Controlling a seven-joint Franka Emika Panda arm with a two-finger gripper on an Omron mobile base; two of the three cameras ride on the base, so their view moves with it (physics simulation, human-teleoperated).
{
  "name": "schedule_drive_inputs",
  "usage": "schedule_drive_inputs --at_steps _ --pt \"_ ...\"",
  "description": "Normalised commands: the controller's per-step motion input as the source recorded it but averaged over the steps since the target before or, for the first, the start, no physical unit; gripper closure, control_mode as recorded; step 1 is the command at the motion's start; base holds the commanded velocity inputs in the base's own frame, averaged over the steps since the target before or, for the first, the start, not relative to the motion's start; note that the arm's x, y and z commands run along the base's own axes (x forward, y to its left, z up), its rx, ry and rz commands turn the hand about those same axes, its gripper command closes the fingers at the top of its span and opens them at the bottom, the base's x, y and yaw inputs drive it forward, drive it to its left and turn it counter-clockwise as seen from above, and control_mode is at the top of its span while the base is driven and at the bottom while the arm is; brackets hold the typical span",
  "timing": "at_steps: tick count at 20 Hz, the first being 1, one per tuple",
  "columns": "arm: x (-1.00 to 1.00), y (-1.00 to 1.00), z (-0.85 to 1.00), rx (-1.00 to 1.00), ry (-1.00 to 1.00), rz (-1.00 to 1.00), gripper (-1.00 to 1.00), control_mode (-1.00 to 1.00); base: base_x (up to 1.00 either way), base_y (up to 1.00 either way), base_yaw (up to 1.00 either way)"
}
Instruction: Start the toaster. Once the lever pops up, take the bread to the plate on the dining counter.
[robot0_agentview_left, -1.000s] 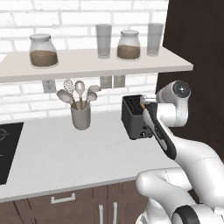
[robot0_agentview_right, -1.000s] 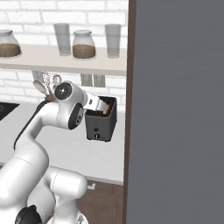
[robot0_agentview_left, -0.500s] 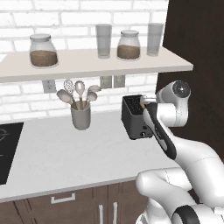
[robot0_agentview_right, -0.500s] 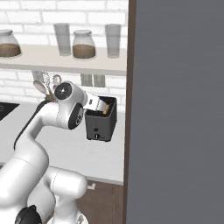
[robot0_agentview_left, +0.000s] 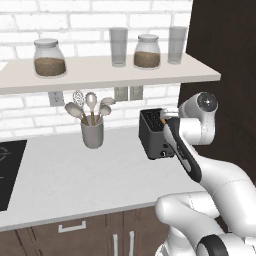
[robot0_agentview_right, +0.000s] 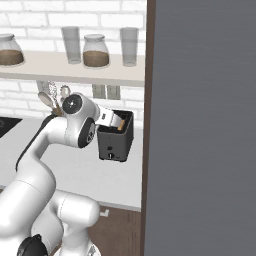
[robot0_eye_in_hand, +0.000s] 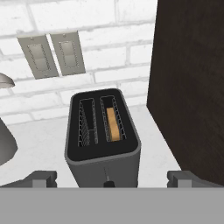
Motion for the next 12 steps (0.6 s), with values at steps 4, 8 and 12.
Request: schedule_drive_inputs --at_steps 4,8,12 --pt "0.0 0.0 0.0 0.0 0.0 0.0 -1.0 -1.0 0.0 0.0 0.0" --pt "0.0 0.0 0.0 0.0 0.0 0.0 -1.0 -1.0 0.0 0.0 0.0" --pt "0.0 0.0 0.0 0.0 0.0 0.0 -1.0 -1.0 0.0 0.0 0.0"
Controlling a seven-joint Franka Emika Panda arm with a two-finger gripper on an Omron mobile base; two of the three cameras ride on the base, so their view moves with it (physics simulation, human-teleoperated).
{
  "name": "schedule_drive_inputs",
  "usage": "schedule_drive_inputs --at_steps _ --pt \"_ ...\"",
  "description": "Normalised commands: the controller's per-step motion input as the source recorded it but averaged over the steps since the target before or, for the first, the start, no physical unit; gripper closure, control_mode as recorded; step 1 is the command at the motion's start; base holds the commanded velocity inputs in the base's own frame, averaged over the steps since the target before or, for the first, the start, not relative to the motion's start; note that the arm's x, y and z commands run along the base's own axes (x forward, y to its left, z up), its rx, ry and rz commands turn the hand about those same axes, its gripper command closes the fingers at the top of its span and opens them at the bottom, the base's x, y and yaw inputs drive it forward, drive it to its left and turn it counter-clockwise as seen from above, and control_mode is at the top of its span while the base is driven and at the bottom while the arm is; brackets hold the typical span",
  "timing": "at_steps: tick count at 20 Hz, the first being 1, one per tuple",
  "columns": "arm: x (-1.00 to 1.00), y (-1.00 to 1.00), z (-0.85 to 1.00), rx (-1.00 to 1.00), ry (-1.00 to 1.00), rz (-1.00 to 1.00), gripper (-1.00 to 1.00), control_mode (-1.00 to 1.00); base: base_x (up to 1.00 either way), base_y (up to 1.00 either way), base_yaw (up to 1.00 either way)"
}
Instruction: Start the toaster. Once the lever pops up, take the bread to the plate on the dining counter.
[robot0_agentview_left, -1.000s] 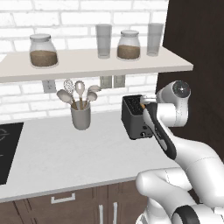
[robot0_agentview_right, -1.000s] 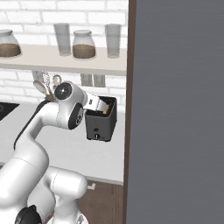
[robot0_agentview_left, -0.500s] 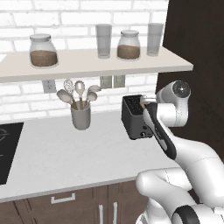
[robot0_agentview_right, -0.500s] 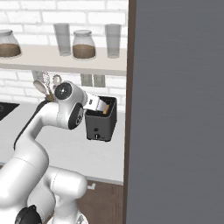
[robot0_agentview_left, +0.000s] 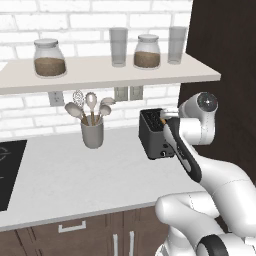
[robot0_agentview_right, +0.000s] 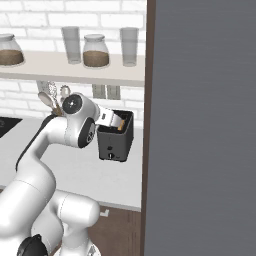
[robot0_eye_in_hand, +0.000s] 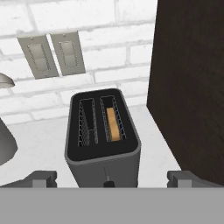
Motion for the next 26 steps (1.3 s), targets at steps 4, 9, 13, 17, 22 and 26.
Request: schedule_drive_inputs --at_steps 4,9,13,17,22,26 --pt "0.0 0.0 0.0 0.0 0.0 0.0 -1.0 -1.0 0.0 0.0 0.0" --pt "0.0 0.0 0.0 0.0 0.0 0.0 -1.0 -1.0 0.0 0.0 0.0" --pt "0.0 0.0 0.0 0.0 0.0 0.0 -1.0 -1.0 0.0 0.0 0.0" --pt "0.0 0.0 0.0 0.0 0.0 0.0 -1.0 -1.0 0.0 0.0 0.0" --pt "0.0 0.0 0.0 0.0 0.0 0.0 -1.0 -1.0 0.0 0.0 0.0" --pt "0.0 0.0 0.0 0.0 0.0 0.0 -1.0 -1.0 0.0 0.0 0.0"
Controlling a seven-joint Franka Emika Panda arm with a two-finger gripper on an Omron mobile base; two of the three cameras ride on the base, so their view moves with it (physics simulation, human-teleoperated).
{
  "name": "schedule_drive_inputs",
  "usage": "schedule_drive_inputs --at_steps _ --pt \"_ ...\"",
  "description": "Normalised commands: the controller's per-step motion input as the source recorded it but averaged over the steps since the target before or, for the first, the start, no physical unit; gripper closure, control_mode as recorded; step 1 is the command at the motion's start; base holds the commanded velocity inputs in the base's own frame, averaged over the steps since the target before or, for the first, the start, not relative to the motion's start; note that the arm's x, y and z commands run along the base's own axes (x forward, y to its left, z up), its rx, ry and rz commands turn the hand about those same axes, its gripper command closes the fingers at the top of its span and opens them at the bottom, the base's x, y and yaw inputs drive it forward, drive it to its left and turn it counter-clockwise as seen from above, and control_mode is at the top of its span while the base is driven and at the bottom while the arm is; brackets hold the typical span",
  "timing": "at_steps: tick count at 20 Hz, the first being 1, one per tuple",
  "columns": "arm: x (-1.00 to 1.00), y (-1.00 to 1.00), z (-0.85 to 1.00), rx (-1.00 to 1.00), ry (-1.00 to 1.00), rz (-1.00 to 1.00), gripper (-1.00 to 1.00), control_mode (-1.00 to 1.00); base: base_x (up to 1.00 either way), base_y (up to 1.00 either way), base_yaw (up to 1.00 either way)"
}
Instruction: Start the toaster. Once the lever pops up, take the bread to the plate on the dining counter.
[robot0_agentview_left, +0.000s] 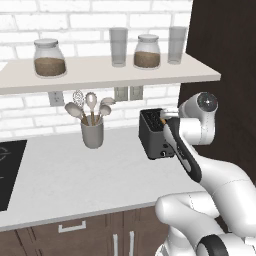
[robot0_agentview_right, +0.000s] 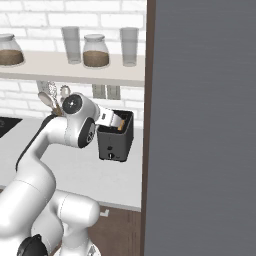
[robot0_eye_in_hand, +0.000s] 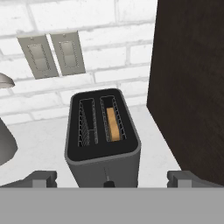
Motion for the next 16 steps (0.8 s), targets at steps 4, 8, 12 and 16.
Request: schedule_drive_inputs --at_steps 4,8,12,16 --pt "0.0 0.0 0.0 0.0 0.0 0.0 -1.0 -1.0 0.0 0.0 0.0" --pt "0.0 0.0 0.0 0.0 0.0 0.0 -1.0 -1.0 0.0 0.0 0.0" --pt "0.0 0.0 0.0 0.0 0.0 0.0 -1.0 -1.0 0.0 0.0 0.0" --pt "0.0 0.0 0.0 0.0 0.0 0.0 -1.0 -1.0 0.0 0.0 0.0"
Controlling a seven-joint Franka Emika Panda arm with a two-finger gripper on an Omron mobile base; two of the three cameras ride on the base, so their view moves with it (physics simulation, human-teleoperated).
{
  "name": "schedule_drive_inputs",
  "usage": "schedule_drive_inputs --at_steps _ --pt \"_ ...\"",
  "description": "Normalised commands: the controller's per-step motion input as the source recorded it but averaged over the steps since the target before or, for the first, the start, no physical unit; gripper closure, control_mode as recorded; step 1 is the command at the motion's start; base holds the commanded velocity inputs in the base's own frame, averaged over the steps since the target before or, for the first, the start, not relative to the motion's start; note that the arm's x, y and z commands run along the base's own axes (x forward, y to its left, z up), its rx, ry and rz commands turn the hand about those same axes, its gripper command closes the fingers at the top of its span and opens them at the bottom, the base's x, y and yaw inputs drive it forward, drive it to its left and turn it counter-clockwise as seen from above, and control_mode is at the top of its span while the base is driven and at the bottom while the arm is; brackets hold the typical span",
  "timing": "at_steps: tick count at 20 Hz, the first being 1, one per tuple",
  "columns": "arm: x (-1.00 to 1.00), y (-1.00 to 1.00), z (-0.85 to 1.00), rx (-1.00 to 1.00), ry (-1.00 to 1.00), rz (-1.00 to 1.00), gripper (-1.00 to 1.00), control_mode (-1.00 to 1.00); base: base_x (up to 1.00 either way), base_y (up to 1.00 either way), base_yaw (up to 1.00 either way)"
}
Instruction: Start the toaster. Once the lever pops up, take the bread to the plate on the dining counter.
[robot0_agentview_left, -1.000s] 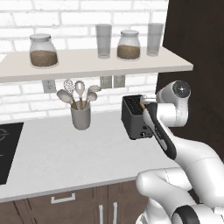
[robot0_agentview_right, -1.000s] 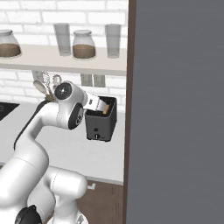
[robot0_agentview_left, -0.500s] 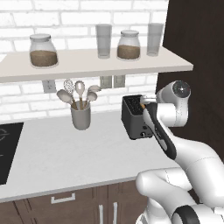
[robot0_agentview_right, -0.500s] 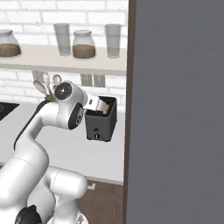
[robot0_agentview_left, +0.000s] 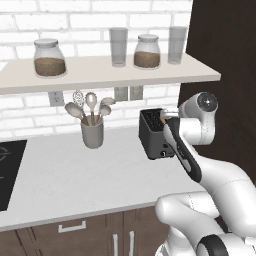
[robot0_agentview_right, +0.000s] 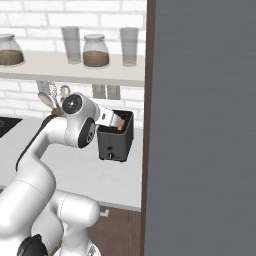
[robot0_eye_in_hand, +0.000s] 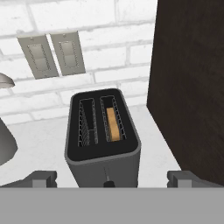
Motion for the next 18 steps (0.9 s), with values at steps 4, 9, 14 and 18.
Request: schedule_drive_inputs --at_steps 4,9,14,18 --pt "0.0 0.0 0.0 0.0 0.0 0.0 -1.0 -1.0 0.0 0.0 0.0" --pt "0.0 0.0 0.0 0.0 0.0 0.0 -1.0 -1.0 0.0 0.0 0.0" --pt "0.0 0.0 0.0 0.0 0.0 0.0 -1.0 -1.0 0.0 0.0 0.0" --pt "0.0 0.0 0.0 0.0 0.0 0.0 -1.0 -1.0 0.0 0.0 0.0"
